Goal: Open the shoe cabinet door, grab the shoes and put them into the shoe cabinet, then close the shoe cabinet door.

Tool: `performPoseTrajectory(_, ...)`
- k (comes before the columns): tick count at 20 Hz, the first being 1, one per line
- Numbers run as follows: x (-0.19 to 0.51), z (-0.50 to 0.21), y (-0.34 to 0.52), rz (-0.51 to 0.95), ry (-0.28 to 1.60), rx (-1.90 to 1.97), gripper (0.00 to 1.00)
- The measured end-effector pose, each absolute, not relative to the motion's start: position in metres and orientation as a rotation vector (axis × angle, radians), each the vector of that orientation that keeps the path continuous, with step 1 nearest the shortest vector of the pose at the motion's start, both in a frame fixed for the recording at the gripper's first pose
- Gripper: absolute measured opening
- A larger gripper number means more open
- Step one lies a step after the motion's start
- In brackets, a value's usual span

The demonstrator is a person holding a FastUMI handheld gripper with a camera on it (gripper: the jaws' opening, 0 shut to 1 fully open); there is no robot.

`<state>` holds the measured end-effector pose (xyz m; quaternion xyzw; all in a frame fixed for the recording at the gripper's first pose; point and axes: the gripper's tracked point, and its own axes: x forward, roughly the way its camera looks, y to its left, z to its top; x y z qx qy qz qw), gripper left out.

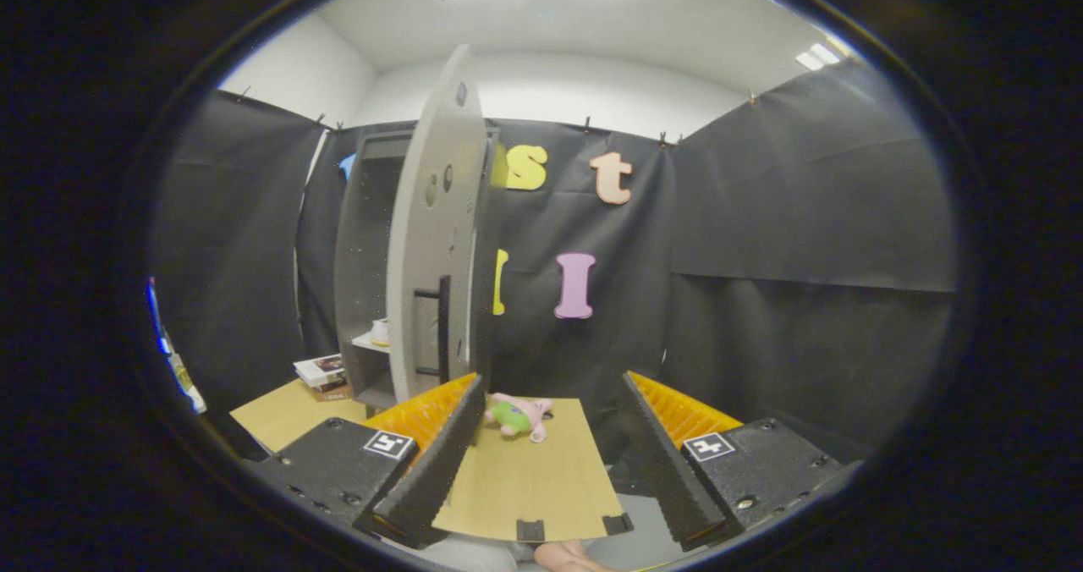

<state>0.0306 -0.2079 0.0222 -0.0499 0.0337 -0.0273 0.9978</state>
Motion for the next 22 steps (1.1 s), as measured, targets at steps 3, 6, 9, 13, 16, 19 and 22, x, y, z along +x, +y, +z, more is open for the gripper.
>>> performPoseTrajectory(3, 0.06, 0.011, -0.232, -0.074, 0.106, -0.059, 1.0)
performPoseTrajectory(6, 0.087, 0.001, -0.241, -0.077, 0.144, -0.014, 1.0)
performPoseTrajectory(9, 0.102, -0.005, -0.233, -0.031, 0.163, -0.01, 1.0)
performPoseTrajectory(13, 0.125, 0.007, -0.207, 0.045, 0.131, 0.003, 1.0)
performPoseTrajectory(16, 0.136, 0.011, -0.186, 0.099, 0.125, -0.021, 1.0)
performPoseTrajectory(19, 0.145, 0.017, -0.168, 0.122, 0.121, -0.019, 1.0)
performPoseTrajectory(22, 0.149, 0.013, -0.14, 0.167, 0.144, -0.036, 1.0)
